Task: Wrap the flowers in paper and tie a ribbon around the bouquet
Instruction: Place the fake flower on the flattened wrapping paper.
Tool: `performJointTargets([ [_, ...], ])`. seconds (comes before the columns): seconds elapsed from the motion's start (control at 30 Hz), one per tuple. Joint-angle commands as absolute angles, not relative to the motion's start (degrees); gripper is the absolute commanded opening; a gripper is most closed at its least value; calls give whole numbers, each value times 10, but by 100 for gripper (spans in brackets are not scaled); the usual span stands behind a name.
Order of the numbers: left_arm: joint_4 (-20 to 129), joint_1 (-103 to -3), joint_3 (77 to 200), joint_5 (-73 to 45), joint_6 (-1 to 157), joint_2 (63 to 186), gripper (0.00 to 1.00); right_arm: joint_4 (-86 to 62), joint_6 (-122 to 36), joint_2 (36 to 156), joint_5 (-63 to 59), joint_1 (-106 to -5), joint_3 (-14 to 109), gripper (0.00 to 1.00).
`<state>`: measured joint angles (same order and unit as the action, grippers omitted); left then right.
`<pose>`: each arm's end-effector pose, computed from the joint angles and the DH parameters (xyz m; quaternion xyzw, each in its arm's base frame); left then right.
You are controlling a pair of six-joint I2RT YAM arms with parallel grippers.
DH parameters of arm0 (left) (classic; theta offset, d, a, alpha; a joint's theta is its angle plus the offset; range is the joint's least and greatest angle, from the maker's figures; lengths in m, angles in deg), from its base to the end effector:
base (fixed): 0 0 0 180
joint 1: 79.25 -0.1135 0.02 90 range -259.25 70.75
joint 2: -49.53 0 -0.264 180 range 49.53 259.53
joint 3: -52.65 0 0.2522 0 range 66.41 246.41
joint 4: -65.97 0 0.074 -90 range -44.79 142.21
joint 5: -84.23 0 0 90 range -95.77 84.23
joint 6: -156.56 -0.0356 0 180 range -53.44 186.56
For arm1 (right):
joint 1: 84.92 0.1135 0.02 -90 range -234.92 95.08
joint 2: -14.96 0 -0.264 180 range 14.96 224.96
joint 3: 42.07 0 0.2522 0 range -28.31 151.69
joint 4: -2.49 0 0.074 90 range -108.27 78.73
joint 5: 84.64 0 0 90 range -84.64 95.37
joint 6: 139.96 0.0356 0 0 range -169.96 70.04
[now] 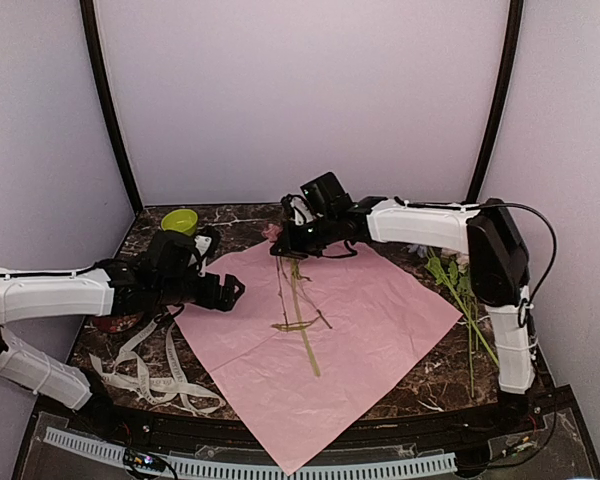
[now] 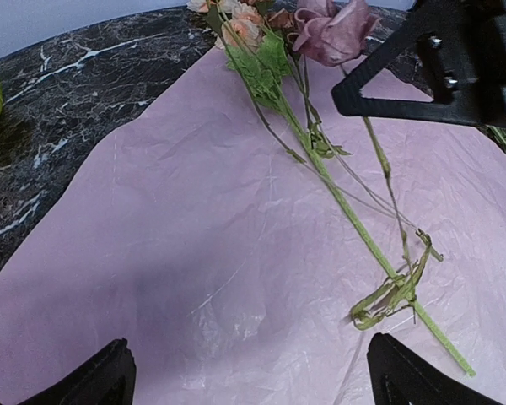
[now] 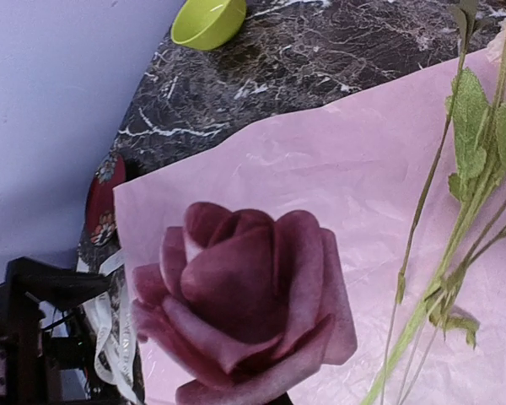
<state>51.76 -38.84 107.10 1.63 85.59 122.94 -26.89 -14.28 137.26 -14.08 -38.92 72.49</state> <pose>0.2121 -0.1745 0.2248 0.1326 0.8682 -0.1861 0.4405 0.3365 0.3656 0.2378 -0.1542 0.8722 0.4014 0.2332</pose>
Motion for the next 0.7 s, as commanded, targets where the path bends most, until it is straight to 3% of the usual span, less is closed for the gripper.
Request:
performJointTargets([
  [0.0,497,-396,1046,28,871,1194,99,-363,-189,1458,-79,-393,863,0],
  [0.17,494,-398,1043,29,868,1194,99,-400,-234,1527,-44,-393,943,0],
  [0.3,494,-398,1044,28,869,1199,99,-400,-245,1535,25,-395,946,18],
  [0.43,497,-398,1043,25,871,1203,99,-466,-277,1531,41,-399,998,43],
  [0.53,498,-398,1042,25,872,1210,98,-497,-294,1471,48,-415,979,48],
  [0.67,496,-398,1041,25,872,1213,98,-503,-294,1318,88,-471,820,47],
])
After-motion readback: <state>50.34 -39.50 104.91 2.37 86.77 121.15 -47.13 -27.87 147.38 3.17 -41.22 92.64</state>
